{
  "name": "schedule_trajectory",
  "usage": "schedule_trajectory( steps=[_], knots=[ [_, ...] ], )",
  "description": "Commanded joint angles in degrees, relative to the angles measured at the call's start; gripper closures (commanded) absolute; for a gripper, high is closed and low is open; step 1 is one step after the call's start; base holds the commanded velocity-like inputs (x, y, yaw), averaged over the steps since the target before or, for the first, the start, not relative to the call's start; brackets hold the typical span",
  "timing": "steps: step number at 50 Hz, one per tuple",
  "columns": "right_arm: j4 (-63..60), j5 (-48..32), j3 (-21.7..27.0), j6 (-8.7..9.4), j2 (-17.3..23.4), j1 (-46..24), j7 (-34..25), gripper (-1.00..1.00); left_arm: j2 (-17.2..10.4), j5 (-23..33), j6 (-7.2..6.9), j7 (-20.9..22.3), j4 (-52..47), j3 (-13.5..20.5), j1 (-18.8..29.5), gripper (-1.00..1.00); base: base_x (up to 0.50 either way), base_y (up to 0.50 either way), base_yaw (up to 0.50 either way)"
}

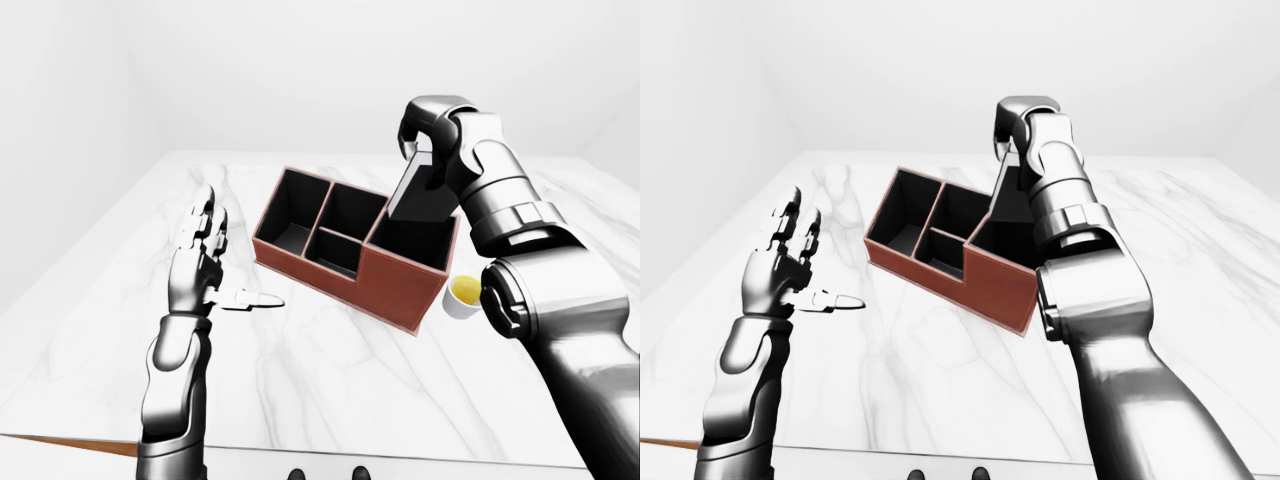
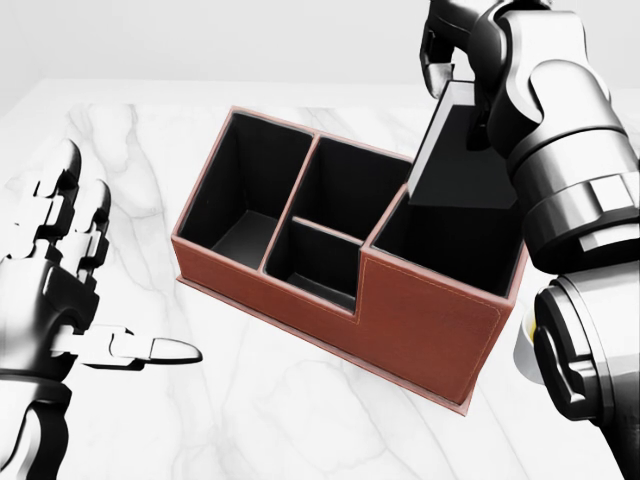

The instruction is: Pick up the book and place it in the right compartment of the caddy.

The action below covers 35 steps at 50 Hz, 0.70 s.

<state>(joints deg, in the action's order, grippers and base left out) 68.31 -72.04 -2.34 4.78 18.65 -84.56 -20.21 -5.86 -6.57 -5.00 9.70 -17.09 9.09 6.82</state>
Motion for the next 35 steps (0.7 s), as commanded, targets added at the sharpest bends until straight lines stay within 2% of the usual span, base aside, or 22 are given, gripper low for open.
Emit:
schedule_trajectory(
  steps=[1, 35],
  knots=[
    [0.99, -2.73, -0.97, 0.22, 0.49, 0.85, 2.26, 1.0, -0.19, -0.62, 0.0, 0.24, -0.09, 0.63, -0.6, -1.0, 0.0, 0.0, 0.0],
    [4.3, -3.83, -1.07, 0.22, -0.8, 3.15, 6.08, 1.0, -0.46, -0.47, 0.0, 0.42, 2.76, 1.07, -0.62, -1.0, 0.0, 0.0, 0.0]
  ],
)
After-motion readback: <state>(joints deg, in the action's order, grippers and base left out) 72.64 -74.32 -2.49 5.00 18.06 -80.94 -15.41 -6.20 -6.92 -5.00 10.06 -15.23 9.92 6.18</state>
